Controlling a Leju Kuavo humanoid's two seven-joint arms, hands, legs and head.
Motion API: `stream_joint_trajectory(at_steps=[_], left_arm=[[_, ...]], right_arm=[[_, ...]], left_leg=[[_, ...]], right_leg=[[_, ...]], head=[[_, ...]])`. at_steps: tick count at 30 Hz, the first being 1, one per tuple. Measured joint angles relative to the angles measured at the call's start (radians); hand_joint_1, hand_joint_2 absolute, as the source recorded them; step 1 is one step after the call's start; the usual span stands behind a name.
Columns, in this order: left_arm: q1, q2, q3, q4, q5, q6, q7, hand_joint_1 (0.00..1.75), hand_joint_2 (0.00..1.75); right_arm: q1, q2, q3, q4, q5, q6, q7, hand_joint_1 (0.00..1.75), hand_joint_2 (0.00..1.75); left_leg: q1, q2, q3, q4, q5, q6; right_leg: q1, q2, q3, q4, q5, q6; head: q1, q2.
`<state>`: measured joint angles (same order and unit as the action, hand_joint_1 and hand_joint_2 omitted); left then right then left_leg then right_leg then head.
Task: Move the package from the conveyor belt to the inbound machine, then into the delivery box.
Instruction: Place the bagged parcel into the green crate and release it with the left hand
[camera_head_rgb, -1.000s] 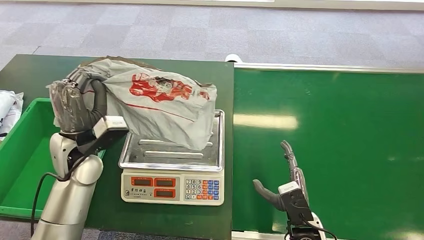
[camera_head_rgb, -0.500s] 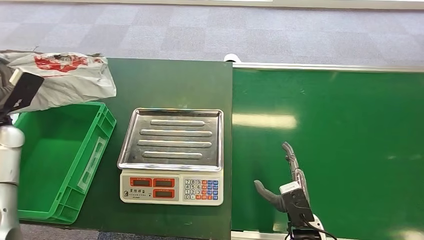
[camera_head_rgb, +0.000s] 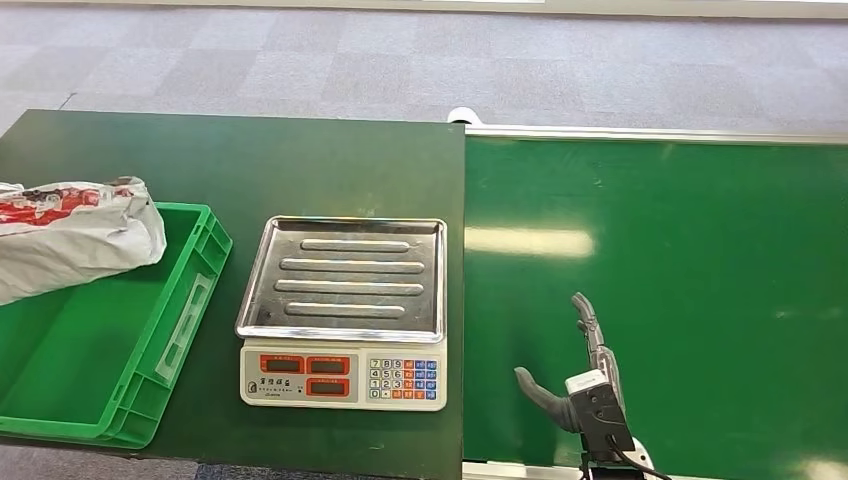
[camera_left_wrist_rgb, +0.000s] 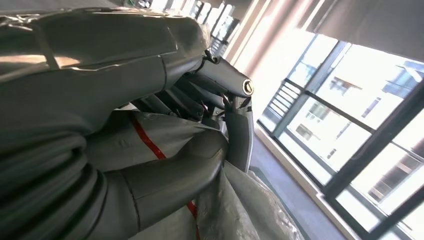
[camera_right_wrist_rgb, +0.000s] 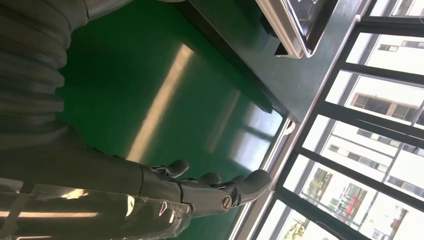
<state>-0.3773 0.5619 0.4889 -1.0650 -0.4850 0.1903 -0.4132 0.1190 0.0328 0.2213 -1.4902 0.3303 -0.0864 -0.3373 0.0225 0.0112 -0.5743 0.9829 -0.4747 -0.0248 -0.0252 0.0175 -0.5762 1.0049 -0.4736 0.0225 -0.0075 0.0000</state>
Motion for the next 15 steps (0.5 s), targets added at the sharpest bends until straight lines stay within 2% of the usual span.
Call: stream_joint_trajectory(at_steps=[1, 3, 4, 7, 8, 15], left_arm=[[0.033, -0.003, 0.025, -0.04, 0.041, -0.055, -0.018, 1.33, 1.75], [0.072, -0.009, 0.05, -0.098, 0.068, -0.1, -0.033, 1.33, 1.75], [0.087, -0.011, 0.059, -0.122, 0.075, -0.112, -0.036, 1.12, 1.75], [0.116, -0.014, 0.078, -0.171, 0.085, -0.128, -0.038, 0.12, 1.75], [0.122, -0.015, 0.082, -0.183, 0.089, -0.136, -0.041, 0.0, 1.75], [0.168, -0.024, 0.082, -0.298, 0.08, -0.181, -0.031, 0.0, 1.75]], right_arm=[[0.001, -0.002, -0.003, 0.0, -0.003, -0.002, -0.001, 0.0, 1.75], [-0.001, -0.002, -0.008, 0.0, -0.004, -0.002, -0.003, 0.0, 1.75], [-0.001, -0.002, -0.01, 0.0, -0.004, -0.002, -0.004, 0.0, 1.75], [-0.003, -0.002, -0.014, 0.001, -0.004, -0.002, -0.007, 0.0, 1.75], [-0.003, -0.002, -0.015, 0.001, -0.004, -0.002, -0.007, 0.0, 1.75], [-0.009, 0.003, -0.023, 0.012, -0.007, 0.003, -0.014, 0.0, 1.75]], left_leg=[[0.0, 0.0, 0.0, 0.0, 0.0, 0.0], [0.0, -0.002, 0.0, 0.0, 0.0, 0.0], [0.0, -0.002, 0.0, 0.0, 0.0, 0.0], [0.0, -0.003, 0.0, 0.0, 0.0, 0.0], [0.0, -0.003, 0.0, 0.0, 0.0, 0.0], [0.0, -0.004, 0.0, 0.0, 0.0, 0.0]], right_leg=[[0.0, 0.0, 0.0, 0.0, 0.0, 0.0], [0.0, -0.001, 0.0, 0.0, 0.0, 0.0], [0.0, -0.001, 0.0, 0.0, 0.0, 0.0], [0.0, -0.001, 0.001, 0.0, 0.0, 0.0], [0.0, -0.001, 0.001, 0.0, 0.0, 0.0], [0.0, -0.002, 0.001, 0.0, 0.0, 0.0]], head=[[0.0, 0.0], [0.0, 0.0], [0.0, 0.0], [0.0, 0.0], [0.0, 0.0], [0.0, 0.0]])
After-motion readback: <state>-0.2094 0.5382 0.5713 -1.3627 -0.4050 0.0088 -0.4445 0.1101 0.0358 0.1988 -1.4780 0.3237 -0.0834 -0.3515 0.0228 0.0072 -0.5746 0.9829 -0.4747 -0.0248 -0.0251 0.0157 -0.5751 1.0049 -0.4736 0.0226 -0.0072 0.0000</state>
